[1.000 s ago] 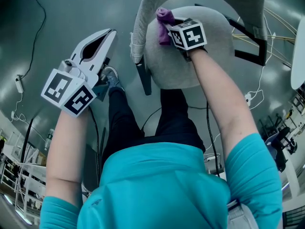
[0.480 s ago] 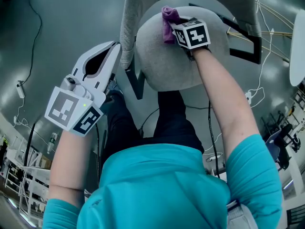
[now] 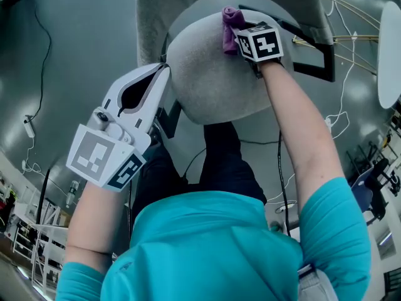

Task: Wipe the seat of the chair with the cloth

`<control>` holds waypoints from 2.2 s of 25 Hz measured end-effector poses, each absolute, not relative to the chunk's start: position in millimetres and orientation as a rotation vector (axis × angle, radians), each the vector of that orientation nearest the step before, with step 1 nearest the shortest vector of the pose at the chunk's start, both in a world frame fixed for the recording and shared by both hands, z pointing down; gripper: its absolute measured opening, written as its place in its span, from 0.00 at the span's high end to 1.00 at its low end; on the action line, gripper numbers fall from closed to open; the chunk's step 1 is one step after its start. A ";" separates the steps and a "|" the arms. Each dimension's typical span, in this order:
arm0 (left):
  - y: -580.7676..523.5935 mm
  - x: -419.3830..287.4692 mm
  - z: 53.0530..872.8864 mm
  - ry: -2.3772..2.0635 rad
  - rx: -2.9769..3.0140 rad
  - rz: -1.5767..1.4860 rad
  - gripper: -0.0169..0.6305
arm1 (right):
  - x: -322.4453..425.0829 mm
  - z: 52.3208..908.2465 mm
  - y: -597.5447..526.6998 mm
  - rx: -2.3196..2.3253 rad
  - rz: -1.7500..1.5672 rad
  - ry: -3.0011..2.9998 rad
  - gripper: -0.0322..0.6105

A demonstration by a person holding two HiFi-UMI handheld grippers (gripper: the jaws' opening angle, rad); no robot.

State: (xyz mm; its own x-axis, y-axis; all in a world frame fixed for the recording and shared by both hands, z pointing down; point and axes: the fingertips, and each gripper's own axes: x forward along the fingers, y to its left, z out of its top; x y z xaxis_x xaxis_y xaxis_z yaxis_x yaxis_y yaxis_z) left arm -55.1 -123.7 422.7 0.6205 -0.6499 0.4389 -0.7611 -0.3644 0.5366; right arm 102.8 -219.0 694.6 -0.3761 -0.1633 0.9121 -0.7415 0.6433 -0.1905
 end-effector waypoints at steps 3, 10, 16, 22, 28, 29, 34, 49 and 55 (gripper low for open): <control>-126.6 -40.6 420.8 -1.076 2.130 0.198 0.97 | 119.2 694.2 -226.8 0.738 0.734 -1.870 0.86; -130.6 -21.4 414.1 -1.035 2.159 0.197 0.97 | 163.3 692.7 -244.5 0.794 0.725 -1.817 0.86; -134.7 -14.2 411.6 -1.029 2.179 0.197 0.97 | 201.7 693.0 -259.7 0.835 0.682 -1.758 0.86; -130.0 -20.8 412.5 -1.043 2.164 0.179 0.97 | 223.8 690.4 -268.7 0.858 0.517 -1.688 0.86; -118.0 -43.2 409.2 -1.088 2.151 0.156 0.97 | 220.6 678.5 -266.9 0.817 0.241 -1.596 0.86; -114.7 -48.7 407.2 -1.099 2.148 0.148 0.97 | 214.9 671.4 -263.9 0.816 0.236 -1.615 0.86; -94.4 -83.0 400.2 -1.159 2.122 0.102 0.97 | 141.1 634.3 -193.2 0.701 0.434 -1.852 0.86; -25.7 -157.5 395.2 -1.240 2.054 0.060 0.97 | -49.7 668.9 40.2 0.213 1.257 -1.866 0.86; -16.4 -156.0 395.8 -1.240 2.049 0.049 0.97 | -43.8 691.4 36.5 0.251 1.007 -1.867 0.86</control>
